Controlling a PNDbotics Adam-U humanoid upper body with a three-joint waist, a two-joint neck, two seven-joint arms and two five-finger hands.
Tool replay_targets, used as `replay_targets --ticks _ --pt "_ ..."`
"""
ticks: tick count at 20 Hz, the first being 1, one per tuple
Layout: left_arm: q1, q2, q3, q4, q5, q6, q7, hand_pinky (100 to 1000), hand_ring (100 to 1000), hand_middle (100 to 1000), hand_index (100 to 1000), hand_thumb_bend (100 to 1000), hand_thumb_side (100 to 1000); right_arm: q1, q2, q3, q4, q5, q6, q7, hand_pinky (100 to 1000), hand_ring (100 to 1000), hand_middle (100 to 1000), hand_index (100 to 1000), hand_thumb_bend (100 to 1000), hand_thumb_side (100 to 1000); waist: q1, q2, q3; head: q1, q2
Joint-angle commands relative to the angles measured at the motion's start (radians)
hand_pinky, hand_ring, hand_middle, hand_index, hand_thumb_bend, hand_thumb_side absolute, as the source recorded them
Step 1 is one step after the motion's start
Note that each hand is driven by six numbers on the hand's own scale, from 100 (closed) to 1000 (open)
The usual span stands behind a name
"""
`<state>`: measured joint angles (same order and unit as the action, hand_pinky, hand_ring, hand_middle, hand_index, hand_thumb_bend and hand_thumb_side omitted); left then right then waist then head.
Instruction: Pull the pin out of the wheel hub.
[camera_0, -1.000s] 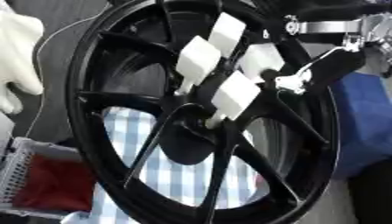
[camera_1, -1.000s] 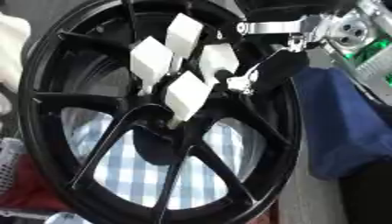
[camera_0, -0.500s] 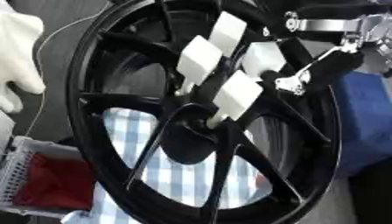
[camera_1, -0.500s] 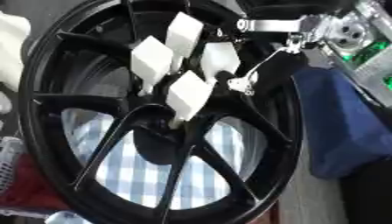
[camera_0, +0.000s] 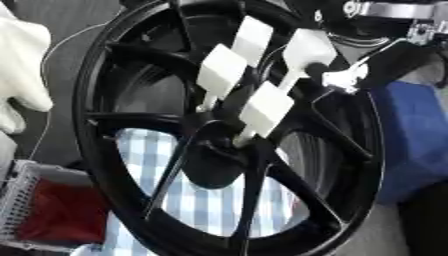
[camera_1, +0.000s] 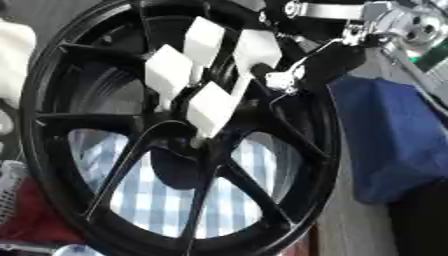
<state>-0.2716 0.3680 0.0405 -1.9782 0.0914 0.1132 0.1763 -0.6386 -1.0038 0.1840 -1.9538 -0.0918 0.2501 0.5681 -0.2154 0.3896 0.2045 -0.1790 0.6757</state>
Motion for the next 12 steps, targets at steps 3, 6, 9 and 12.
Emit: replay_targets --ticks 3,6,9,12 --pt "0.009 0.006 0.021 -0.022 -0.002 -0.002 0.015 438 691 618 684 100 807 0.074 -0.116 -0.116 -0.033 -0.089 -0.017 -0.065 790 585 311 472 100 212 0.028 -0.031 -0.033 0.027 0.002" --pt "0.019 0.007 0.031 -0.022 -0.006 -0.004 0.027 437 691 618 683 100 805 0.137 -0.152 -0.192 0.021 -0.133 -0.015 -0.112 796 593 316 479 100 205 0.043 -0.031 -0.064 0.053 0.004" --pt "0.025 0.006 0.042 -0.022 -0.009 -0.008 0.041 437 692 617 683 100 803 0.211 -0.165 -0.272 0.099 -0.127 0.024 -0.162 797 602 328 488 100 209 0.063 -0.028 -0.096 0.084 -0.002" --pt "0.027 0.004 0.046 -0.022 -0.012 -0.011 0.047 437 694 618 683 100 801 0.287 -0.148 -0.349 0.175 -0.088 0.052 -0.209 800 617 358 518 100 205 0.079 -0.023 -0.114 0.105 -0.005"
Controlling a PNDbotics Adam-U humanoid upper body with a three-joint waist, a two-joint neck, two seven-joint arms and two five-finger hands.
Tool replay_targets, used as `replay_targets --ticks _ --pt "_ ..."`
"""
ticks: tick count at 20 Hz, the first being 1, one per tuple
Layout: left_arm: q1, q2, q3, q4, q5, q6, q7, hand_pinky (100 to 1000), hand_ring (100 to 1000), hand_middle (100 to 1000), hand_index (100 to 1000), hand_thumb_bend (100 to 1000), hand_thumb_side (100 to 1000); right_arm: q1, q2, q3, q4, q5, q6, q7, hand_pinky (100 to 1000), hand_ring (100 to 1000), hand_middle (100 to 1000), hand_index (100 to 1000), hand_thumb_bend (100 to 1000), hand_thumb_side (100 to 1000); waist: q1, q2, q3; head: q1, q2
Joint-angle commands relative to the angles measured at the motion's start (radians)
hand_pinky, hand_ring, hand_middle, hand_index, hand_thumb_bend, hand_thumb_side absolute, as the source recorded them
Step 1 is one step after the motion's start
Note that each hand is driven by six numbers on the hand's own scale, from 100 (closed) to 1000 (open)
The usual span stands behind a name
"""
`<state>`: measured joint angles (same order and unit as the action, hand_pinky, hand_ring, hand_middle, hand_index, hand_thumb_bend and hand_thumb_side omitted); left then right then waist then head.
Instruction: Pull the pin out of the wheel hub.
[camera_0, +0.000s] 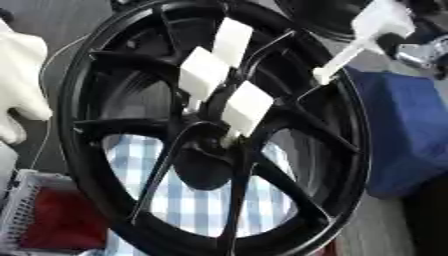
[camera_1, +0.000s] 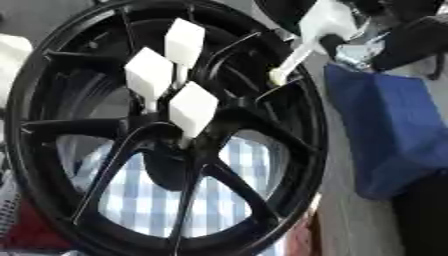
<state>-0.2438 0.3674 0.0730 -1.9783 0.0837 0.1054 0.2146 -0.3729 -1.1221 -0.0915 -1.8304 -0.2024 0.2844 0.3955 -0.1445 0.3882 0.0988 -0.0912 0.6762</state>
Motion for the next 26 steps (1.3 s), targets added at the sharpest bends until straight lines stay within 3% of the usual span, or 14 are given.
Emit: replay_targets --ticks 1,4,6,10,13,15,20,26 --pt "-0.002 0.003 0.015 -0.022 -0.005 -0.004 0.011 437 694 618 683 100 801 0.046 -0.013 -0.098 0.076 0.034 0.019 -0.052 802 623 370 531 100 204 0.014 -0.020 -0.016 0.023 -0.008" --pt "-0.003 0.001 0.020 -0.022 -0.009 -0.006 0.017 437 694 618 684 100 799 0.120 0.038 -0.170 0.150 0.073 -0.001 -0.097 806 652 409 571 100 205 0.026 -0.016 -0.029 0.040 -0.011" --pt "-0.002 0.002 0.024 -0.022 -0.011 -0.007 0.022 437 694 618 684 100 798 0.171 0.073 -0.205 0.196 0.103 -0.025 -0.129 830 756 551 705 100 208 0.034 -0.013 -0.036 0.051 -0.013" --pt "-0.006 -0.002 0.025 -0.022 -0.011 -0.009 0.026 436 694 618 684 100 798 0.267 0.155 -0.234 0.245 0.162 -0.076 -0.188 890 911 795 838 100 209 0.045 -0.009 -0.040 0.056 -0.014" --pt "-0.006 -0.005 0.022 -0.022 -0.009 -0.007 0.025 436 694 618 684 100 798 0.338 0.208 -0.249 0.235 0.168 -0.114 -0.232 908 959 830 853 100 209 0.050 -0.011 -0.035 0.051 -0.010" --pt "-0.006 -0.007 0.021 -0.022 -0.007 -0.006 0.024 436 694 618 684 100 798 0.369 0.227 -0.254 0.221 0.157 -0.130 -0.262 901 942 811 836 100 212 0.052 -0.013 -0.033 0.050 -0.007" --pt "-0.004 -0.012 0.020 -0.022 -0.004 0.000 0.023 437 695 618 684 100 800 0.382 0.241 -0.250 0.195 0.118 -0.146 -0.321 896 928 791 825 100 211 0.051 -0.018 -0.036 0.049 -0.005" --pt "-0.008 -0.012 0.018 -0.022 -0.003 0.000 0.019 438 696 620 684 100 800 0.371 0.237 -0.238 0.174 0.116 -0.122 -0.323 915 975 850 843 100 219 0.049 -0.020 -0.037 0.048 -0.007"
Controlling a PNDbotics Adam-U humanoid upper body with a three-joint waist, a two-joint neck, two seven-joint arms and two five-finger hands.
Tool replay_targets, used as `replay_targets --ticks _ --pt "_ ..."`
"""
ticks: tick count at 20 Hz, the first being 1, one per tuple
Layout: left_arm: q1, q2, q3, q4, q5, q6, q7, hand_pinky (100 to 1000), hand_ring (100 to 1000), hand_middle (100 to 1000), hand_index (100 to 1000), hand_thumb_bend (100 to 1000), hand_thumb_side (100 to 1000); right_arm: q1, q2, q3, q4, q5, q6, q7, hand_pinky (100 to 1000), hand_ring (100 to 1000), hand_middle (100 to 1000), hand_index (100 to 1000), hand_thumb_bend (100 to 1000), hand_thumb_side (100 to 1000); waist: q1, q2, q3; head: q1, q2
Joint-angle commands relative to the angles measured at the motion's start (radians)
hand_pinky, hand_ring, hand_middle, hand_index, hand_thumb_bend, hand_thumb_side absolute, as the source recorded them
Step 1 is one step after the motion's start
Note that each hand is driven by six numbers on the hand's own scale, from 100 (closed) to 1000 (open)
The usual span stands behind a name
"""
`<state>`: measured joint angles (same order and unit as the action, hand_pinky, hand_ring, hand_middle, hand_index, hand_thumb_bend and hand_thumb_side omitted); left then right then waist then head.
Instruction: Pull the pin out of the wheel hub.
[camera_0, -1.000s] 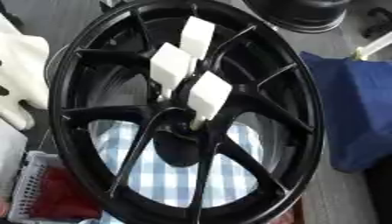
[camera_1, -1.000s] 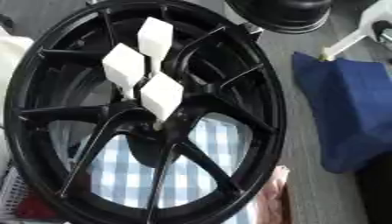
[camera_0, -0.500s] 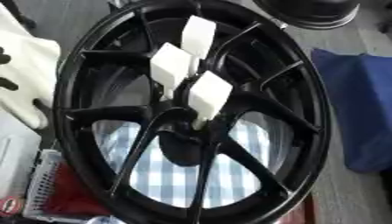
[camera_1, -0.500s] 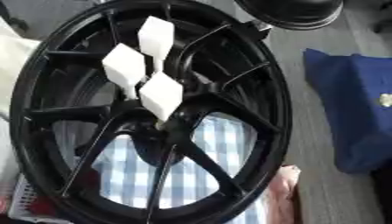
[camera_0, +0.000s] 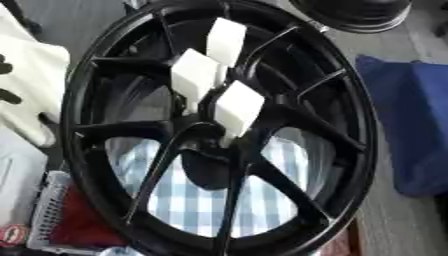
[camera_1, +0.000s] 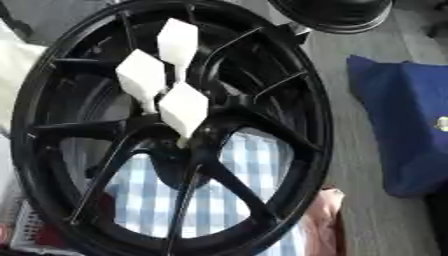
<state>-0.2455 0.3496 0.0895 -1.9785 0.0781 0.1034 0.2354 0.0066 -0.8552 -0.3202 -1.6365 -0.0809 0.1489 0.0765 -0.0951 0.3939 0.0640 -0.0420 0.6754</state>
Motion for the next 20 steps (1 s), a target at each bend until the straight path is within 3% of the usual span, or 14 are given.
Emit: replay_targets --ticks 1,2,4,6,9,10,11,12,13,14,15,17,20 --pt "-0.006 0.006 0.002 -0.022 0.002 0.003 -0.002 438 696 619 684 100 801 -0.010 -0.031 -0.009 -0.016 -0.002 0.024 -0.010 955 1000 912 875 100 223 -0.001 -0.026 -0.002 -0.001 -0.005" --pt "-0.005 0.005 0.002 -0.022 0.002 0.004 -0.002 438 696 619 684 100 801 -0.013 -0.032 -0.010 -0.011 0.004 0.036 -0.018 958 1000 911 884 100 221 -0.002 -0.026 -0.001 -0.001 -0.004" --pt "-0.005 0.005 0.002 -0.022 0.002 0.004 -0.001 438 696 619 684 100 801 -0.020 -0.029 -0.009 -0.012 0.001 0.049 -0.037 917 966 817 887 100 198 -0.003 -0.027 0.000 -0.001 -0.005" --pt "-0.006 0.006 0.003 -0.022 0.002 0.003 -0.002 438 696 619 683 100 801 -0.023 -0.027 -0.009 -0.025 -0.011 0.058 -0.062 912 954 804 884 100 313 -0.003 -0.027 0.002 -0.002 -0.006" --pt "-0.008 0.005 0.001 -0.022 0.002 0.003 -0.006 438 696 618 683 100 801 -0.028 -0.029 0.001 -0.042 -0.018 0.072 -0.074 927 996 869 922 100 519 -0.002 -0.028 0.003 -0.006 -0.007" --pt "-0.007 0.006 0.001 -0.022 0.002 0.003 -0.006 438 696 618 683 100 801 -0.029 -0.029 0.002 -0.043 -0.018 0.076 -0.071 927 995 869 921 100 477 -0.002 -0.028 0.002 -0.006 -0.007" --pt "-0.007 0.006 0.001 -0.022 0.002 0.004 -0.006 438 696 618 682 100 801 -0.029 -0.030 0.002 -0.041 -0.015 0.083 -0.071 924 989 862 908 100 244 -0.003 -0.028 0.002 -0.006 -0.007" --pt "-0.007 0.006 0.001 -0.022 0.002 0.004 -0.007 438 696 618 682 100 801 -0.030 -0.029 0.001 -0.040 -0.013 0.090 -0.074 921 977 848 898 100 224 -0.003 -0.027 0.002 -0.007 -0.007" --pt "-0.006 0.006 0.001 -0.022 0.003 0.005 -0.007 438 696 618 682 100 801 -0.032 -0.028 0.001 -0.042 -0.013 0.093 -0.079 911 944 810 878 100 286 -0.003 -0.027 0.002 -0.007 -0.007" --pt "-0.006 0.006 0.001 -0.022 0.003 0.005 -0.008 438 696 618 682 100 801 -0.035 -0.025 0.000 -0.049 -0.020 0.089 -0.088 894 888 731 832 100 305 -0.003 -0.027 0.002 -0.007 -0.008" --pt "-0.007 0.006 0.000 -0.022 0.002 0.004 -0.008 438 696 617 682 100 800 -0.038 -0.023 0.000 -0.057 -0.031 0.082 -0.099 882 837 647 786 100 264 -0.003 -0.026 0.002 -0.007 -0.008" --pt "-0.008 0.006 0.000 -0.022 0.002 0.004 -0.009 438 696 618 682 100 800 -0.047 -0.020 0.004 -0.085 -0.058 0.061 -0.127 874 802 590 738 100 244 -0.002 -0.026 0.003 -0.007 -0.008" --pt "-0.009 0.005 -0.002 -0.022 0.003 0.003 -0.010 438 696 617 681 100 799 -0.066 -0.014 0.030 -0.142 -0.103 0.022 -0.157 871 776 558 713 100 296 -0.001 -0.027 0.006 -0.010 -0.008"
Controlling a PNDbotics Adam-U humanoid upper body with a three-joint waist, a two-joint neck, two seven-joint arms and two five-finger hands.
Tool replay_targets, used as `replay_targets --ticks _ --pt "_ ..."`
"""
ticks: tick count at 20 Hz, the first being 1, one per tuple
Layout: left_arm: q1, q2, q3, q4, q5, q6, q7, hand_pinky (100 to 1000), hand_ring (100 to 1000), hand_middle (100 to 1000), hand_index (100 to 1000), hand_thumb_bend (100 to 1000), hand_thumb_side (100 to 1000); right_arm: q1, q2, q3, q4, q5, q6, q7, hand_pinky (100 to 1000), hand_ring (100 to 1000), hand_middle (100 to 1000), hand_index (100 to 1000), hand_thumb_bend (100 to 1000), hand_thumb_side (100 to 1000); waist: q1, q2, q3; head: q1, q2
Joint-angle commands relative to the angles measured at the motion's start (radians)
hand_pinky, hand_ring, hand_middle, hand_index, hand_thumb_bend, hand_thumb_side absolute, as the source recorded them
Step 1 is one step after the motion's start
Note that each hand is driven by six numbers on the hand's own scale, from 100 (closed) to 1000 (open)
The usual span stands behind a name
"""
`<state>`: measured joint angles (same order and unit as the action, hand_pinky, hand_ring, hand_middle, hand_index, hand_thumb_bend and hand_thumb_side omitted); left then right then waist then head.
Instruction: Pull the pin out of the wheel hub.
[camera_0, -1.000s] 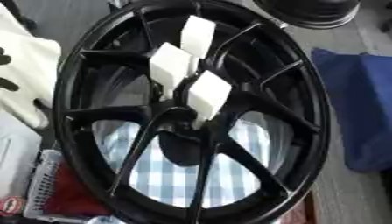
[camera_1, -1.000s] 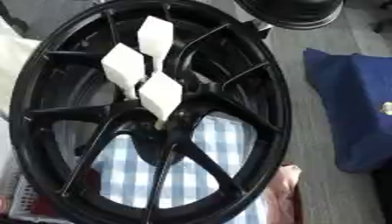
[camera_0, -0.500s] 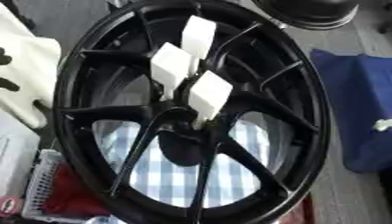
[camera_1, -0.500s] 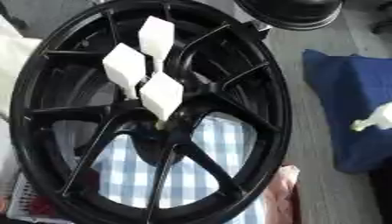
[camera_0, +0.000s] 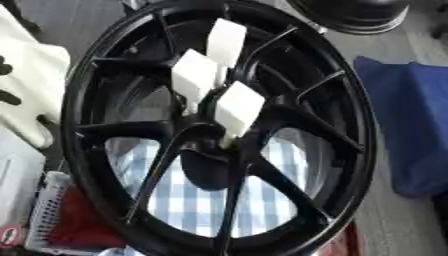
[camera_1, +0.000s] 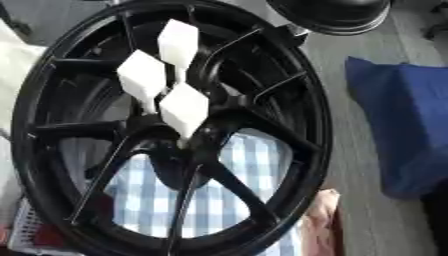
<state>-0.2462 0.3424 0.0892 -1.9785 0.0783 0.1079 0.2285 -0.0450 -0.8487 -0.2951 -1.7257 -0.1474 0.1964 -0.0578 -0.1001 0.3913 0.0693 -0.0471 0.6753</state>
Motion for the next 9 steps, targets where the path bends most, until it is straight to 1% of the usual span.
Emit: replay_targets --ticks 1,3,5,7,9 --pt "-0.009 0.012 -0.002 -0.022 0.003 -0.002 -0.004 438 696 618 681 100 799 -0.022 -0.018 0.015 -0.075 -0.051 -0.037 -0.030 872 773 554 710 100 326 0.004 -0.025 0.002 -0.007 -0.007" --pt "-0.010 0.012 -0.004 -0.022 0.003 -0.004 -0.006 438 696 618 681 100 798 -0.042 -0.008 0.039 -0.121 -0.081 -0.060 -0.039 873 772 551 708 100 377 0.004 -0.025 0.005 -0.008 -0.006" --pt "-0.012 0.012 -0.005 -0.022 0.003 -0.005 -0.008 439 696 618 681 100 797 -0.068 0.012 0.064 -0.169 -0.111 -0.069 -0.047 877 782 566 710 100 446 0.004 -0.026 0.008 -0.009 -0.006" --pt "-0.015 0.010 -0.007 -0.022 0.004 -0.005 -0.010 438 696 617 681 100 797 -0.107 0.047 0.081 -0.217 -0.141 -0.070 -0.060 876 782 564 708 100 452 0.004 -0.027 0.012 -0.011 -0.005" --pt "-0.017 0.007 -0.009 -0.022 0.007 -0.003 -0.010 438 695 617 681 100 798 -0.138 0.078 0.089 -0.258 -0.158 -0.057 -0.085 877 782 561 708 100 470 0.003 -0.026 0.014 -0.008 -0.007"
